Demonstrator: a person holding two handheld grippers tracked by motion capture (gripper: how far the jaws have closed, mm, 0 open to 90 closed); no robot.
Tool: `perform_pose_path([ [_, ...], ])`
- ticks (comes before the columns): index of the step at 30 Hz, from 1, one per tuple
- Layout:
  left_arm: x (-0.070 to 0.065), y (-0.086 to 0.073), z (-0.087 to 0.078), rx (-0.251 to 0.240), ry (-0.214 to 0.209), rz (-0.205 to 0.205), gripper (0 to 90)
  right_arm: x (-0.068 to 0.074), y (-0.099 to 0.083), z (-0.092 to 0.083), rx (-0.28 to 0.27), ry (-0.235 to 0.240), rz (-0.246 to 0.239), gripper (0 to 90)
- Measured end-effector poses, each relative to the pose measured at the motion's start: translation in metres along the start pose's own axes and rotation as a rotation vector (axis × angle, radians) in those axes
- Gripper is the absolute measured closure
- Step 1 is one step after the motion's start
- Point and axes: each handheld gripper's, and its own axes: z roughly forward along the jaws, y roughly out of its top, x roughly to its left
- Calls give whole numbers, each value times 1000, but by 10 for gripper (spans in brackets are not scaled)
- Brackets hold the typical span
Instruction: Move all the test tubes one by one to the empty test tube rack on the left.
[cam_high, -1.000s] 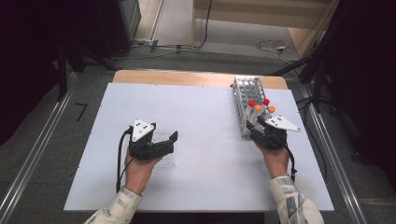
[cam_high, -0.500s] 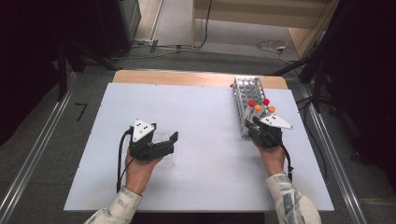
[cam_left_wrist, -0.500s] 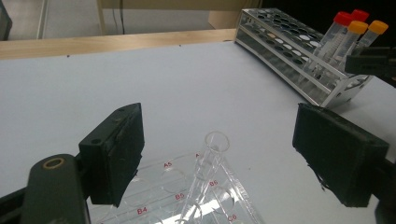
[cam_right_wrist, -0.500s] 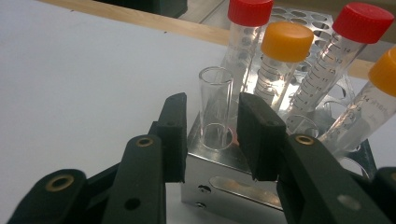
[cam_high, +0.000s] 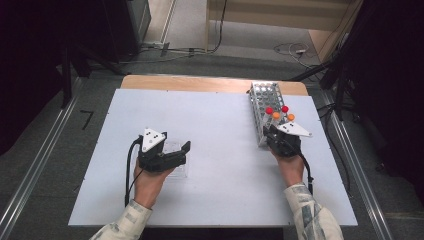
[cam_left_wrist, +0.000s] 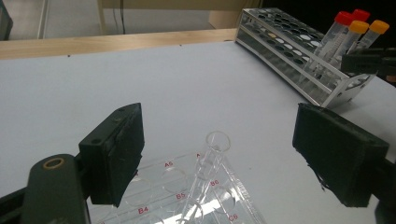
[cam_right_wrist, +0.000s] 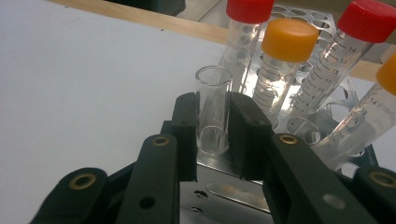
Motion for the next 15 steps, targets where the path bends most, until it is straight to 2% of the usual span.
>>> perform_pose_path([
  [15, 0, 0, 0, 0, -2, 2, 172, 0, 1, -1, -6, 2, 1, 730],
])
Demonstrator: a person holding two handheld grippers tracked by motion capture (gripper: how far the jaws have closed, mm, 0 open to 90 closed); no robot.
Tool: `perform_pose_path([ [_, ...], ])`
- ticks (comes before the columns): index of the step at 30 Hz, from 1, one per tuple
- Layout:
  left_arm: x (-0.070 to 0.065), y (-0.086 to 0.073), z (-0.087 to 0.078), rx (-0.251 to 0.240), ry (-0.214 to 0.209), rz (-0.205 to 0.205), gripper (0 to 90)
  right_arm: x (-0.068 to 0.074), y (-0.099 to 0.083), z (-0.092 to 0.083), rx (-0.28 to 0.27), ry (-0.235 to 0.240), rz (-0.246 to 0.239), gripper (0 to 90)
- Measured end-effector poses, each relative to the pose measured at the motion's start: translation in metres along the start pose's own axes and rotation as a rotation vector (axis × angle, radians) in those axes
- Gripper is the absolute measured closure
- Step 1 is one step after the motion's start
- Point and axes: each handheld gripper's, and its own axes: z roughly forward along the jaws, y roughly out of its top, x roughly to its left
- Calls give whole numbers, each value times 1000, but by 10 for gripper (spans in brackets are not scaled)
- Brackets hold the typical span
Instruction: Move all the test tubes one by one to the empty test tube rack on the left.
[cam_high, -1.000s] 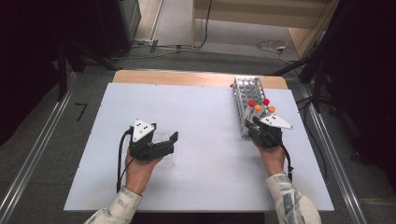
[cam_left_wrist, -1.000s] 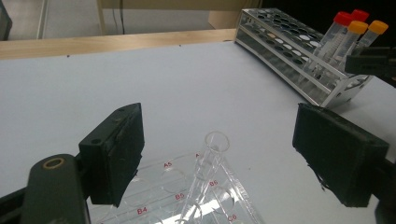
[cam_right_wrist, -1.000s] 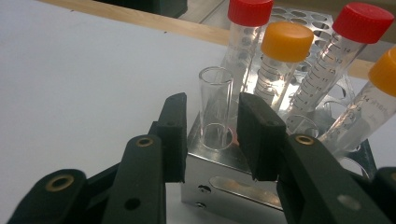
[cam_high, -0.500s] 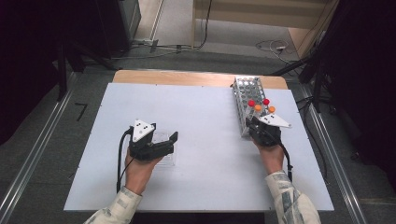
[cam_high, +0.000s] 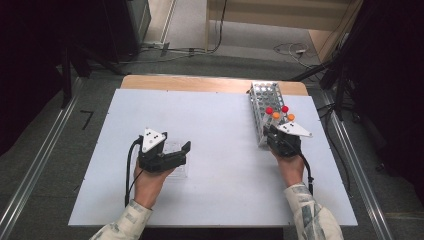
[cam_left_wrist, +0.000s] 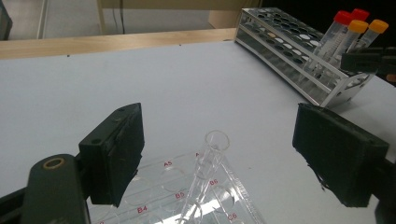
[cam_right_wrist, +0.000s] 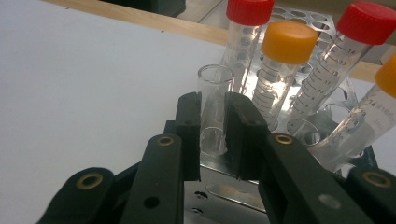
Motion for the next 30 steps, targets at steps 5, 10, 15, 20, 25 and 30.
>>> perform_pose_path([
  [5, 0, 0, -1, -3, 1, -3, 172, -1, 6, -7, -29, 1, 7, 731],
  [10, 0, 1, -1, -8, -2, -3, 172, -1, 17, -21, -75, 5, 2, 731],
  [15, 0, 1, -3, -12, -3, -3, 172, 1, 26, -34, -114, 7, -5, 732],
  [20, 0, 2, -4, -20, -4, -5, 173, 5, 34, -45, -144, 34, -8, 732],
  [25, -1, 3, -5, -26, -6, -6, 173, 17, 36, -47, -134, 77, -24, 732],
  [30, -1, 4, -6, -26, -11, -6, 174, 36, 32, -40, -99, 157, -28, 732],
])
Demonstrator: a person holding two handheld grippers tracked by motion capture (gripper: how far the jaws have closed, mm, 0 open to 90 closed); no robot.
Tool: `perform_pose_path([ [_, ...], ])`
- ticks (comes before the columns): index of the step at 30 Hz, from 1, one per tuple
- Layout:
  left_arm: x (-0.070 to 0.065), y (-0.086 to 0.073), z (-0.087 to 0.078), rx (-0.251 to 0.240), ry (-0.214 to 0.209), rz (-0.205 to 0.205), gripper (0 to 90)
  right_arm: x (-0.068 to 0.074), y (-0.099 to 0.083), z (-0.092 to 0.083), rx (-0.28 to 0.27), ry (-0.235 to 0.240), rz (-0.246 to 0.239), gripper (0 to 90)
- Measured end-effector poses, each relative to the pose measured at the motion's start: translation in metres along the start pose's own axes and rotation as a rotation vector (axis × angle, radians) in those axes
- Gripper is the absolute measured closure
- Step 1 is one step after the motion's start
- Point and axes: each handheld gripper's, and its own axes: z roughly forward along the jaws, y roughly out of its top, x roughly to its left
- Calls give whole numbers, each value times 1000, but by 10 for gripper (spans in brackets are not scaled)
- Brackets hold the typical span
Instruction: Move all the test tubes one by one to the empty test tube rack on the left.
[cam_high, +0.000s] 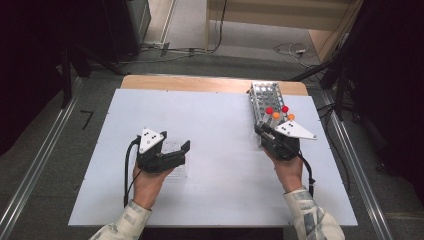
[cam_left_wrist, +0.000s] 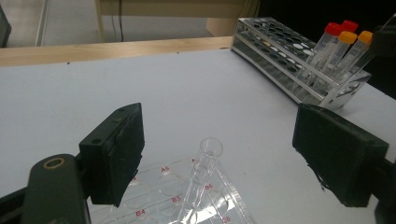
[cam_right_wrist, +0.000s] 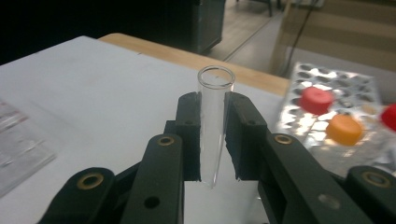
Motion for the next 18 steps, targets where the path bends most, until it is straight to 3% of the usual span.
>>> perform_pose_path([
  [11, -6, 0, 0, -8, -25, 3, 201, 41, -15, 20, 84, 145, -31, 732],
  [18, -18, 2, 1, -3, -76, 18, 227, 69, -19, 24, 105, 220, -70, 732],
])
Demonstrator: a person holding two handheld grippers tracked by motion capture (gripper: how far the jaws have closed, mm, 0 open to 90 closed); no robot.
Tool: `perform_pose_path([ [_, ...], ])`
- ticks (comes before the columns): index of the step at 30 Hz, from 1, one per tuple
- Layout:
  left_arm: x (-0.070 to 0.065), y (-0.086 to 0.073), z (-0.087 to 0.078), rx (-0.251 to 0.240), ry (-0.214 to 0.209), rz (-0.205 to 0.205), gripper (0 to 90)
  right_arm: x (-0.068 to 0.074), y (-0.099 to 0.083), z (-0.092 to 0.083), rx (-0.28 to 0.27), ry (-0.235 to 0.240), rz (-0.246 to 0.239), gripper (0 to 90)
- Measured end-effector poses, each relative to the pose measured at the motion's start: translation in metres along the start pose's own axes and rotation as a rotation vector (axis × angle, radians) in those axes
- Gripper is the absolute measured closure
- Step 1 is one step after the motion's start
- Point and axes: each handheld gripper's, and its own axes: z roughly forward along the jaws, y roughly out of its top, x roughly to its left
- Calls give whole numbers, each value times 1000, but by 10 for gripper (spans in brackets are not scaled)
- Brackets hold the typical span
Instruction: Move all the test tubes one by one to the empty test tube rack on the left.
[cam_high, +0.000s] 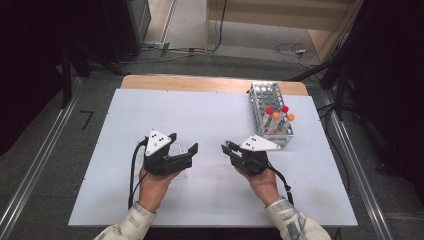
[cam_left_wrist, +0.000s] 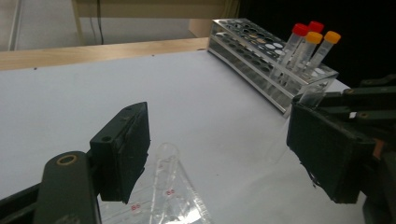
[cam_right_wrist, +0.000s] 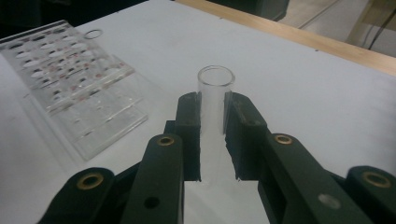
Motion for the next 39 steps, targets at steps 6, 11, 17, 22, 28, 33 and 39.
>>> perform_pose_path([
  [6, -14, 0, 4, 15, -60, 44, 293, 19, -1, 7, 8, 47, -36, 732],
  [11, -22, -2, 10, 36, -118, 74, 400, 30, -2, 11, 14, 74, -50, 732],
  [17, -29, -5, 17, 65, -166, 94, 525, 41, -2, 15, 25, 93, -69, 731],
  [22, -31, -7, 21, 96, -171, 101, 627, 44, -1, 14, 15, 92, -76, 732],
  [28, -31, -7, 23, 107, -177, 96, 707, 47, -1, 13, 10, 86, -92, 731],
  [33, -31, -7, 22, 108, -176, 97, 755, 48, -1, 13, 7, 83, -97, 731],
  [39, -31, -5, 20, 93, -173, 92, 767, 47, 0, 11, 4, 97, -93, 661],
])
